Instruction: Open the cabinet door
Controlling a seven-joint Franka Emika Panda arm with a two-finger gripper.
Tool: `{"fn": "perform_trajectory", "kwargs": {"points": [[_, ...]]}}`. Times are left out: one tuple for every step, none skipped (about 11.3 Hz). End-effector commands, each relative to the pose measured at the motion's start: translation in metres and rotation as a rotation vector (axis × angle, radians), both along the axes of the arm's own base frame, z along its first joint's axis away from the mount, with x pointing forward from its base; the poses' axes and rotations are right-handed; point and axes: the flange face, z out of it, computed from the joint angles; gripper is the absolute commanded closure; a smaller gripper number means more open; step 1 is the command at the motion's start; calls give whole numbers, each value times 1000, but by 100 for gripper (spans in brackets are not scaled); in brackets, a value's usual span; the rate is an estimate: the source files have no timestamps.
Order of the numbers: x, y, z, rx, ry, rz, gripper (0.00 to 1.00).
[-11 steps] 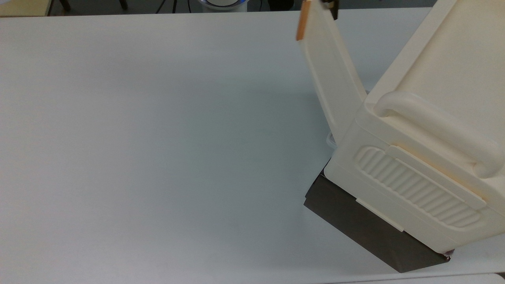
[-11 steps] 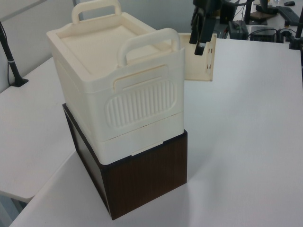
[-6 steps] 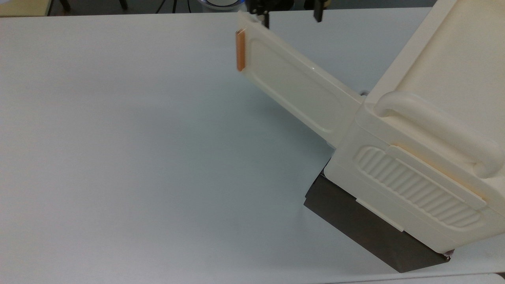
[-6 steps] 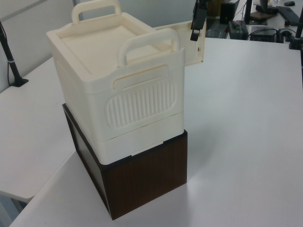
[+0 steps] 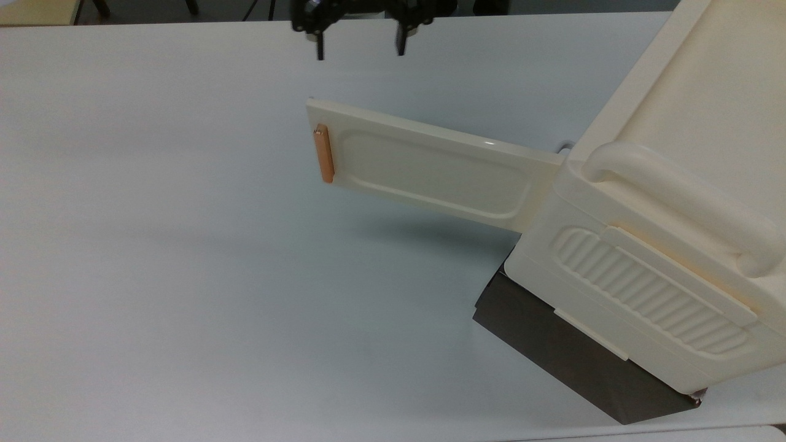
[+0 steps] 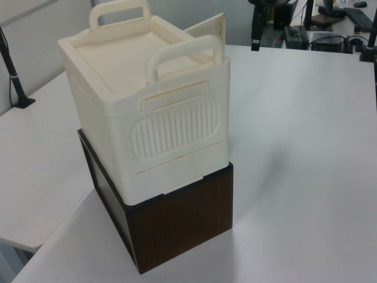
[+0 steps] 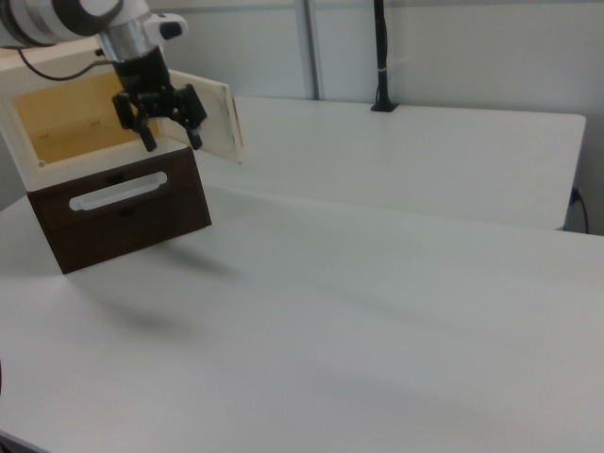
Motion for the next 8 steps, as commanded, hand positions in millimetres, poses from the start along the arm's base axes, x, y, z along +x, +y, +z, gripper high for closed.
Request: {"fn": "perform_trajectory", "kwargs": {"points": [[-17,-39,-10,-23,37,-67,0],[-22,-49,-12,-12,44,-87,0],[-26,-57,-15,-2,54,-104,0],[-30,-64,-20,47,71,-139,0],[-33,-72,-21,110,71,-206,0],[-31,-73,-24,105,71,-218,0],[-29,-73,-29,64,76,-210,0],[-28,-70,-30,39,76,-200,0]]}}
